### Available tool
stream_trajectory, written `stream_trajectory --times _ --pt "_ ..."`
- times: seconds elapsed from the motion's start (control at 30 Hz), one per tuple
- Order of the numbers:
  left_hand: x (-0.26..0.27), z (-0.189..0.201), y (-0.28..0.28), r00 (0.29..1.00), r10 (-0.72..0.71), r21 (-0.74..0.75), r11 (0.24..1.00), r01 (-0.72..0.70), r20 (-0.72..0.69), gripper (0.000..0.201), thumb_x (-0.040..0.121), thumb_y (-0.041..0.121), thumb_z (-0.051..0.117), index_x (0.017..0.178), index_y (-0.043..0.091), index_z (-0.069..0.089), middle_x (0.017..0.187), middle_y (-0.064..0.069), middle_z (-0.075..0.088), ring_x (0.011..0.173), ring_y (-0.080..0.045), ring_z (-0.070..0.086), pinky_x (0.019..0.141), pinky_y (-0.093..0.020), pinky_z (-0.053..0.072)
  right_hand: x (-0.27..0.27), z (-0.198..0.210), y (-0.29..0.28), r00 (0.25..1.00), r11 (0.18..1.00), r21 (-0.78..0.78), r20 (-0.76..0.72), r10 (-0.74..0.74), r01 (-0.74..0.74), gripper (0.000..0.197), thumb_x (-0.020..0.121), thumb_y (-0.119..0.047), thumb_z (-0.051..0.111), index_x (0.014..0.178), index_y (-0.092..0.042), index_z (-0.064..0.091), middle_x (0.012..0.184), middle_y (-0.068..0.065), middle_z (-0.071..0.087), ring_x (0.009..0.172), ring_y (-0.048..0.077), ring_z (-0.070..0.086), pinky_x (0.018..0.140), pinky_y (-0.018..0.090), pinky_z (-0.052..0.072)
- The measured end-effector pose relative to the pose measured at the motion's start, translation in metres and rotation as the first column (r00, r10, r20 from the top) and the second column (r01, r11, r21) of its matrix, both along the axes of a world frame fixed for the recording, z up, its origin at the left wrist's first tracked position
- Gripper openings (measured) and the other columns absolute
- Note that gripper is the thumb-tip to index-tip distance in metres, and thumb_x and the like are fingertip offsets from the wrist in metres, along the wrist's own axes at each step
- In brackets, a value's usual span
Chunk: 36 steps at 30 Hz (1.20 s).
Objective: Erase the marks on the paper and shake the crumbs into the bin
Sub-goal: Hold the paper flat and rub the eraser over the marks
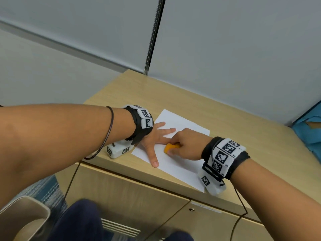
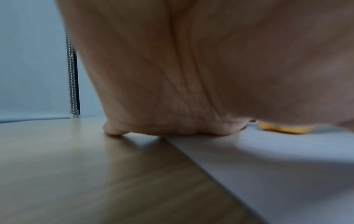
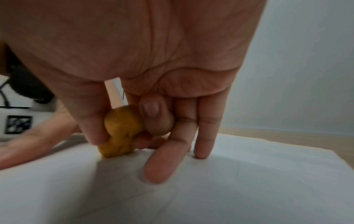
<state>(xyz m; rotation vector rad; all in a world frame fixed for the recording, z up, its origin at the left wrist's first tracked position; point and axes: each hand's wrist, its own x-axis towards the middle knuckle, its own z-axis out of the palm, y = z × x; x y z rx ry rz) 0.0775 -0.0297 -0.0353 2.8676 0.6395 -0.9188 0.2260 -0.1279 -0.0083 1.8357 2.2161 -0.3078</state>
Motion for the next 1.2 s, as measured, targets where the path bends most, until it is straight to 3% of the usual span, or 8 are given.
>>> stream_trajectory --times 0.1,0.27,0.43,0.6,0.8,0.9,1.07,1.2 --pt "0.002 -0.001 0.0 1.0 0.012 0.002 1.0 -0.012 0.01 0.129 0.06 0.083 0.066 0.144 0.052 -0.027 0.154 0.012 -0.041 0.144 -0.033 -0.034 0.114 -0.062 -0.01 0.006 0.006 0.007 0.995 0.995 0.017 0.013 -0.097 0.097 0.039 0.095 -0.048 0.051 0.077 -0.017 0.065 0.071 0.0 0.062 0.068 0.02 0.06 0.067 0.034 0.051" --pt "0.006 -0.003 0.003 1.0 0.008 0.0 1.0 -0.008 -0.012 0.127 0.059 0.084 0.067 0.147 0.053 -0.02 0.153 0.01 -0.044 0.142 -0.035 -0.035 0.115 -0.061 -0.01 -0.023 -0.002 -0.014 0.993 0.993 -0.002 0.004 0.115 -0.115 0.041 0.094 -0.049 0.054 0.066 -0.018 0.055 0.064 -0.001 0.055 0.063 0.017 0.053 0.068 0.037 0.05" --pt "0.004 0.0 -0.001 1.0 0.014 0.008 1.0 -0.014 -0.001 0.13 0.062 0.081 0.067 0.144 0.05 -0.028 0.154 0.01 -0.041 0.144 -0.033 -0.034 0.114 -0.061 -0.01 0.002 0.005 0.006 0.996 0.996 0.077 0.069 -0.061 0.055 0.041 0.094 -0.047 0.049 0.07 -0.015 0.061 0.068 0.0 0.06 0.067 0.021 0.06 0.061 0.033 0.049" --pt "0.004 0.0 0.0 1.0 0.018 0.003 1.0 -0.018 -0.016 0.127 0.062 0.081 0.068 0.146 0.051 -0.023 0.153 0.011 -0.043 0.143 -0.033 -0.035 0.115 -0.061 -0.009 -0.02 -0.003 -0.016 0.996 0.996 0.005 0.031 0.088 -0.088 0.048 0.093 -0.052 0.053 0.06 -0.017 0.05 0.059 -0.001 0.051 0.057 0.015 0.049 0.064 0.035 0.048" --pt "0.003 0.001 -0.001 1.0 0.017 -0.001 1.0 -0.017 0.0 0.131 0.061 0.08 0.068 0.142 0.052 -0.03 0.154 0.011 -0.041 0.144 -0.033 -0.033 0.114 -0.062 -0.009 0.0 0.002 0.0 0.997 0.991 0.126 0.061 -0.046 0.037 0.04 0.092 -0.045 0.052 0.061 -0.02 0.046 0.063 -0.002 0.052 0.058 0.015 0.051 0.059 0.031 0.043" --pt "0.003 -0.001 0.0 1.0 0.018 0.0 1.0 -0.018 0.002 0.129 0.061 0.08 0.069 0.145 0.051 -0.024 0.154 0.011 -0.041 0.144 -0.033 -0.033 0.114 -0.062 -0.009 -0.013 -0.005 -0.014 0.995 0.995 0.045 0.028 0.092 -0.094 0.047 0.092 -0.048 0.054 0.057 -0.017 0.047 0.057 0.001 0.051 0.057 0.019 0.05 0.061 0.035 0.048" --pt "0.002 0.003 -0.004 1.0 0.004 -0.003 1.0 -0.004 0.027 0.131 0.061 0.079 0.069 0.143 0.05 -0.029 0.156 0.007 -0.039 0.144 -0.034 -0.032 0.114 -0.058 -0.012 0.007 0.004 0.008 0.995 0.996 0.079 0.088 -0.047 0.04 0.044 0.095 -0.046 0.049 0.071 -0.012 0.062 0.066 0.002 0.059 0.067 0.024 0.059 0.063 0.034 0.048" --pt "0.002 0.005 -0.006 1.0 0.018 0.011 1.0 -0.018 0.0 0.128 0.067 0.076 0.069 0.143 0.048 -0.03 0.155 0.008 -0.04 0.144 -0.032 -0.033 0.114 -0.058 -0.012 0.003 0.002 0.0 1.0 0.999 -0.042 0.013 0.0 0.0 0.047 0.093 -0.049 0.057 0.064 -0.012 0.053 0.061 -0.001 0.052 0.059 0.02 0.049 0.058 0.032 0.038"
